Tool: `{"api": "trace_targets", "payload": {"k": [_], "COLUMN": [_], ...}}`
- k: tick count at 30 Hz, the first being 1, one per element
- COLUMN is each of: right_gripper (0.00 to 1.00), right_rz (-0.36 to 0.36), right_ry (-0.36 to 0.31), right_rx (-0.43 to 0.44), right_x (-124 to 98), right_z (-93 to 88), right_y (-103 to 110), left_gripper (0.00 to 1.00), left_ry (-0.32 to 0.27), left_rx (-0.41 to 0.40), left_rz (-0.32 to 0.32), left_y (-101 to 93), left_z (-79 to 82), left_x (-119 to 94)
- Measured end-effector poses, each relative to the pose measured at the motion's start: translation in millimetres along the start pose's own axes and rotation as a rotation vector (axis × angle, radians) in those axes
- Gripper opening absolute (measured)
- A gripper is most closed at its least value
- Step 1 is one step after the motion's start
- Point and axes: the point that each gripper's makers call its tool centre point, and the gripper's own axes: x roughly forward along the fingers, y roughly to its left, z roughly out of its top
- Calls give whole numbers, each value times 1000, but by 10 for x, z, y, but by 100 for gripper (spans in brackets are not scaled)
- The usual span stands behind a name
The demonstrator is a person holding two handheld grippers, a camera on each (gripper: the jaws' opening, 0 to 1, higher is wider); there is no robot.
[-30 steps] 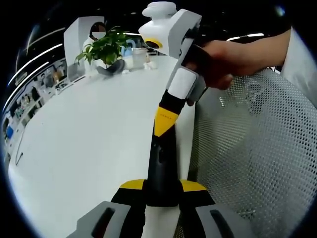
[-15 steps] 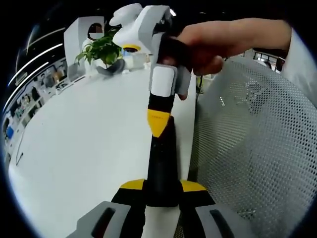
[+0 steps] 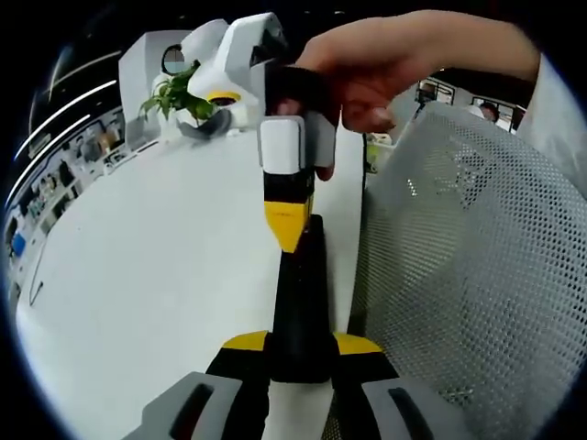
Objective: Press the specified remote control buttons in sequence, fully releasing each button before pressing the next.
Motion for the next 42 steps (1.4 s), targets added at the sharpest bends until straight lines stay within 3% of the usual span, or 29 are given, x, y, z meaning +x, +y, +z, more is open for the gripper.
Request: {"api": "trace_targets", "payload": {"k": [8, 12, 19, 26, 36, 42], "right_gripper": [0, 0, 0, 0, 0, 0], "right_rz": [27, -19, -27, -47, 63, 86], "right_ry": [44, 80, 67, 119, -93, -180], "right_rx": [66, 29, 24, 0, 43, 4], "right_x": [4, 45, 31, 48, -2, -65], "right_z": [49, 20, 30, 45, 30, 29], "right_y": [33, -17, -9, -11, -1, -30], "left_gripper": [24, 24, 24, 24, 25, 25], "left_ry": [1, 0, 0, -1, -3, -5], "left_rx": [0, 0, 1, 1, 1, 0], "left_rz": [1, 0, -1, -2, -3, -2], "left_y": [-3, -4, 0, 4, 5, 4], "left_z": [-2, -1, -1, 1, -1, 1], "left_x": [4, 0, 5, 7, 10, 7]}}
